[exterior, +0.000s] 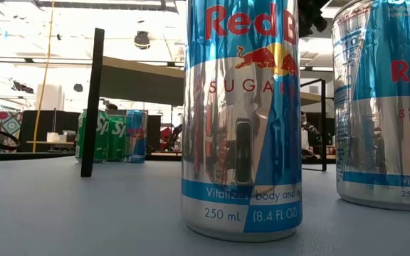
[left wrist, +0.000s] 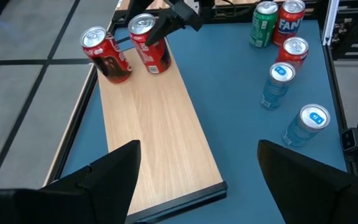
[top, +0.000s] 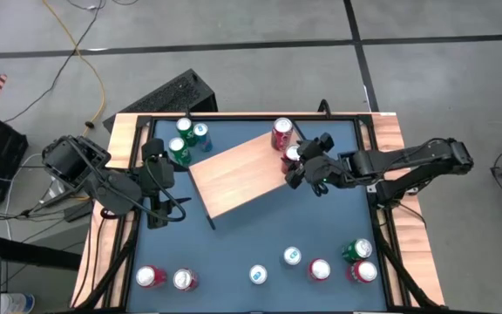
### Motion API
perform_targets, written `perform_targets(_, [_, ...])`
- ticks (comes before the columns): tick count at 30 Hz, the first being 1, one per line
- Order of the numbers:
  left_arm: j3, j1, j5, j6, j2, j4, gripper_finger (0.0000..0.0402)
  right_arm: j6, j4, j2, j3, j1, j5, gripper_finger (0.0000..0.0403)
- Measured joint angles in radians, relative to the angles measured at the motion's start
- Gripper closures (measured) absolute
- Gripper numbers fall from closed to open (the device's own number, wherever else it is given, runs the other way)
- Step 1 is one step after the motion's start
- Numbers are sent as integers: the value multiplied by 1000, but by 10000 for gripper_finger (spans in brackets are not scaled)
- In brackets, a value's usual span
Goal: Place canned beverage on shelf
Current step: Put the top red white soda can on the shelf aligned with the other red white soda can
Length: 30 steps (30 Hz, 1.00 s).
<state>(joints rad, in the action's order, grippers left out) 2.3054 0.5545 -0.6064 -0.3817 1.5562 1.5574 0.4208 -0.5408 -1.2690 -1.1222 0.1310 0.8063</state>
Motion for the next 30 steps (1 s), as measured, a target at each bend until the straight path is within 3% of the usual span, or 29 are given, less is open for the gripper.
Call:
perform_targets(11, [0,0,0,-1,0,0,93,-147,33,129,-3,77,59,76])
perform_targets(18, [0,0,0,-2,0,0,93,-273,-89,222,11,183,-13,76])
perform_targets(22, [0,0,1,-3,0,0,93,-276,-45,288,137,223,-25,76])
perform_targets(30, [0,0,0,-5,0,-4,93,-381,361,456,458,199,-39,76])
